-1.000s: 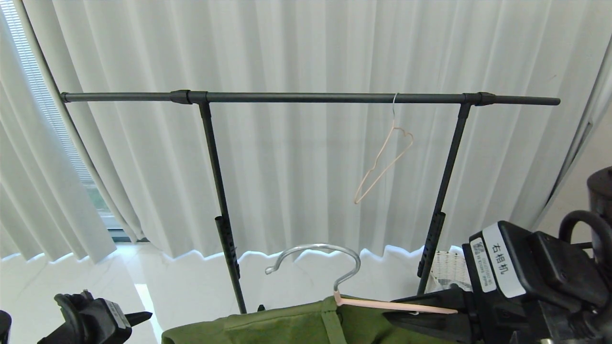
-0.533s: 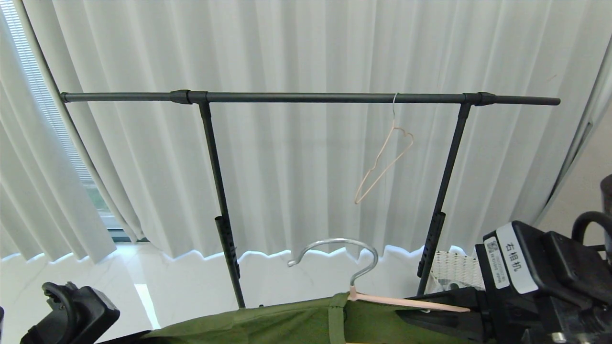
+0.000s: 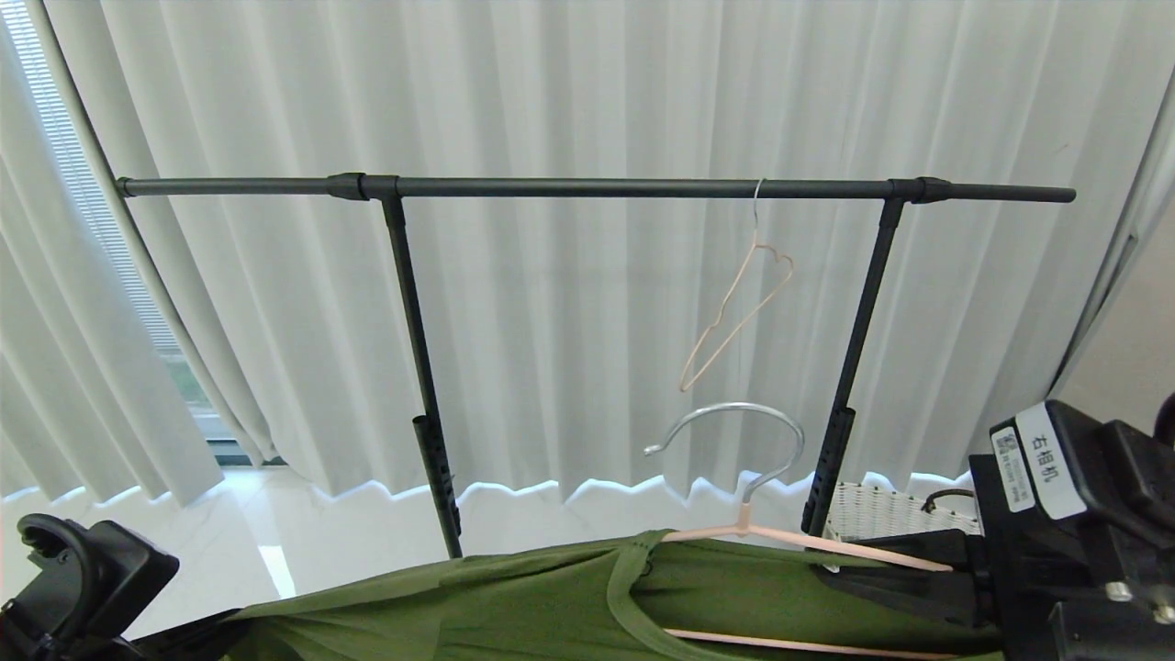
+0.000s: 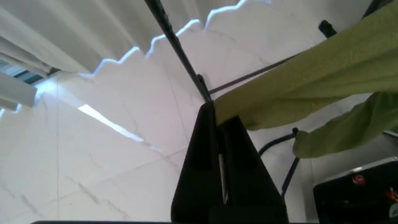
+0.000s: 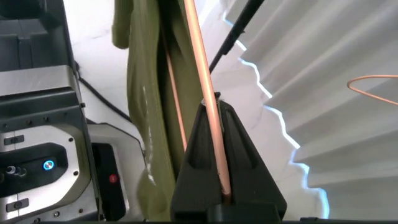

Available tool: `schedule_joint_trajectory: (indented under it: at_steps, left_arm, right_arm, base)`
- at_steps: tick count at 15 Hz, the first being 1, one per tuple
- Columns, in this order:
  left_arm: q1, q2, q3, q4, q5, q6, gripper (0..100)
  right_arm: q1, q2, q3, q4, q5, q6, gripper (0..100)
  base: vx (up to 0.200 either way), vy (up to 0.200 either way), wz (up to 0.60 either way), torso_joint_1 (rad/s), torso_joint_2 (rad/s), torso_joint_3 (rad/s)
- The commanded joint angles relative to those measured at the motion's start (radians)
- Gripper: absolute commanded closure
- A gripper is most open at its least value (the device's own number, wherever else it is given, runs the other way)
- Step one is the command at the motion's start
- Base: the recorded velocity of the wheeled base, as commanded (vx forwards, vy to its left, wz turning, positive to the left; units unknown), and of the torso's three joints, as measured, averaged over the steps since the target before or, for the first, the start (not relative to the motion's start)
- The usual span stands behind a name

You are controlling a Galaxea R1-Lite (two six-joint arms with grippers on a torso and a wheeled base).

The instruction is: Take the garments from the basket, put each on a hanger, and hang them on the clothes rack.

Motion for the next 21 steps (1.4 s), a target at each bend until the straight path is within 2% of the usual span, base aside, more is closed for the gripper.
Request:
schedule_joint_trajectory:
  at_steps: [1,2,4,6,10,13,18,21]
  left_arm:
    - [-0.017,-0.019,-0.004,0.000,0.000,0.002,100]
    - [-0.026,-0.025,-0.006,0.000,0.000,-0.001,0]
    - [-0.034,-0.042,-0.004,0.000,-0.001,-0.006,0]
    - [-0.071,-0.083,-0.007,0.000,-0.001,-0.009,0]
    - [-0.072,-0.088,-0.090,0.000,0.000,-0.012,0]
    - [-0.069,-0.057,-0.133,0.000,0.005,-0.020,0]
    - [-0.072,-0.008,-0.167,0.000,0.003,-0.018,0]
    - [-0.072,0.006,-0.187,0.000,0.005,-0.018,0]
  right_arm:
    - [-0.001,0.000,0.000,-0.001,0.000,0.000,100]
    - [-0.001,0.002,-0.001,-0.001,0.000,0.001,100]
    - [-0.007,0.002,-0.003,0.001,-0.004,0.007,100]
    - [-0.058,0.000,-0.003,0.002,-0.043,0.023,100]
    - [-0.155,-0.005,-0.006,0.057,-0.159,0.121,100]
    - [-0.165,-0.001,-0.015,0.056,-0.236,0.266,100]
    - [-0.144,0.086,-0.100,0.014,-0.244,0.375,100]
    - [-0.142,0.143,-0.135,-0.027,-0.244,0.375,100]
  base:
    - [0.000,0.000,0.00,0.000,0.00,0.000]
    - [0.000,0.000,0.00,0.000,0.00,0.000]
    - [0.000,0.000,0.00,0.000,0.00,0.000]
    - [0.000,0.000,0.00,0.000,0.00,0.000]
    - [0.000,0.000,0.00,0.000,0.00,0.000]
    - [0.000,0.000,0.00,0.000,0.00,0.000]
    - [0.000,0.000,0.00,0.000,0.00,0.000]
    - [0.000,0.067,0.00,0.001,0.00,-0.001]
